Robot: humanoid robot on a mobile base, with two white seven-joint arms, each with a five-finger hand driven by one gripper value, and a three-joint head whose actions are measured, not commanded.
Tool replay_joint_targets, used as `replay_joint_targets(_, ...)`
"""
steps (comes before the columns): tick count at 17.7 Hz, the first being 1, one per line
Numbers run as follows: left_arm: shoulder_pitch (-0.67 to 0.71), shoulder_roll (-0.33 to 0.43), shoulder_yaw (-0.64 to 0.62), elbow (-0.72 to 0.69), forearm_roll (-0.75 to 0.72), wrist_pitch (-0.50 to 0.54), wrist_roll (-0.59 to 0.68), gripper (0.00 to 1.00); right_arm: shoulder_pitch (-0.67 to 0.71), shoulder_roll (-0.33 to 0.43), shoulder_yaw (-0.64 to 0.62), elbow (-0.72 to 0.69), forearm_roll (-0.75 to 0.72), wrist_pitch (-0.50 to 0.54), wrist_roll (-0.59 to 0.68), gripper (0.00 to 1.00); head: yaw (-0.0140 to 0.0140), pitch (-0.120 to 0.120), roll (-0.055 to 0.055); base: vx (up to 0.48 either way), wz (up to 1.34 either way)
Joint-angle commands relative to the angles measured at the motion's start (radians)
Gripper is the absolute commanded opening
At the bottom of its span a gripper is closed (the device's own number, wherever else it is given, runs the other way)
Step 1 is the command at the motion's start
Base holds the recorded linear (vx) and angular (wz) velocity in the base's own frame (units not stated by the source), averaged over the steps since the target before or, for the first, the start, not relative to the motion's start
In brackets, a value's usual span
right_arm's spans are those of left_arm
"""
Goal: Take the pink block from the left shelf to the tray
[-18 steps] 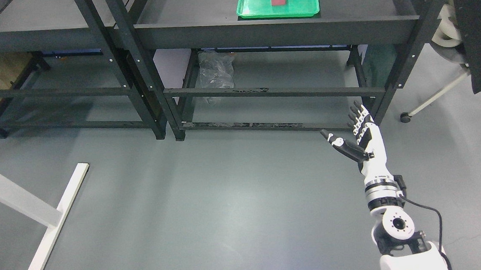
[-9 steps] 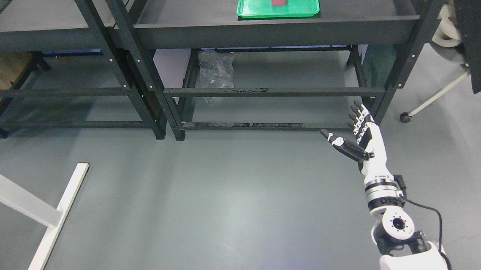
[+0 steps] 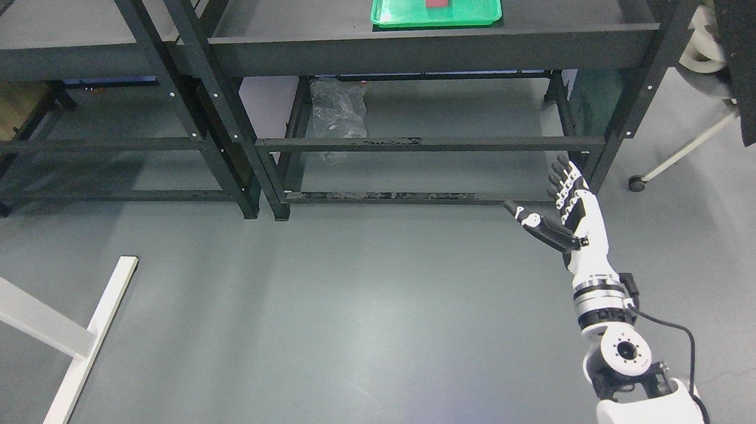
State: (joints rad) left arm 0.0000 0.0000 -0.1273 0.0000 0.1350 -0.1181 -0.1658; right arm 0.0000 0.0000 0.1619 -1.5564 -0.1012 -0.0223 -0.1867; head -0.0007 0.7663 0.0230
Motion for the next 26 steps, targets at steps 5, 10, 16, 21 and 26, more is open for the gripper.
replay_joint_targets(5, 0.02, 0.017, 0.0, -0.017, 0.0, 0.0, 0.0, 1.0, -0.008, -0.017, -0.008, -0.008, -0.008, -0.016, -0.008, 1.0, 0.0, 0.0, 0.0, 0.038, -0.04)
replay_joint_targets(10, 0.02, 0.017, 0.0, -0.017, 0.0, 0.0, 0.0, 1.0, -0.008, -0.017, -0.002, -0.008, -0.009, -0.016, -0.005, 1.0, 0.0, 0.0, 0.0, 0.085, -0.06)
replay_joint_targets(16, 0.02, 0.017, 0.0, -0.017, 0.0, 0.0, 0.0, 1.0, -0.018, -0.017, 0.001, -0.008, 0.049, -0.022, -0.003, 0.99, 0.0, 0.0, 0.0, 0.112, -0.06)
replay_joint_targets(21, 0.02, 0.017, 0.0, -0.017, 0.0, 0.0, 0.0, 1.0, -0.051, -0.017, 0.01, -0.008, 0.73, 0.016, -0.069, 0.99, 0.0, 0.0, 0.0, 0.081, 0.16)
replay_joint_targets(26, 0.02, 0.017, 0.0, -0.017, 0.0, 0.0, 0.0, 1.0, -0.041, -0.027, 0.038, -0.037, 0.891, 0.035, -0.08, 1.0, 0.0, 0.0, 0.0, 0.105, 0.25)
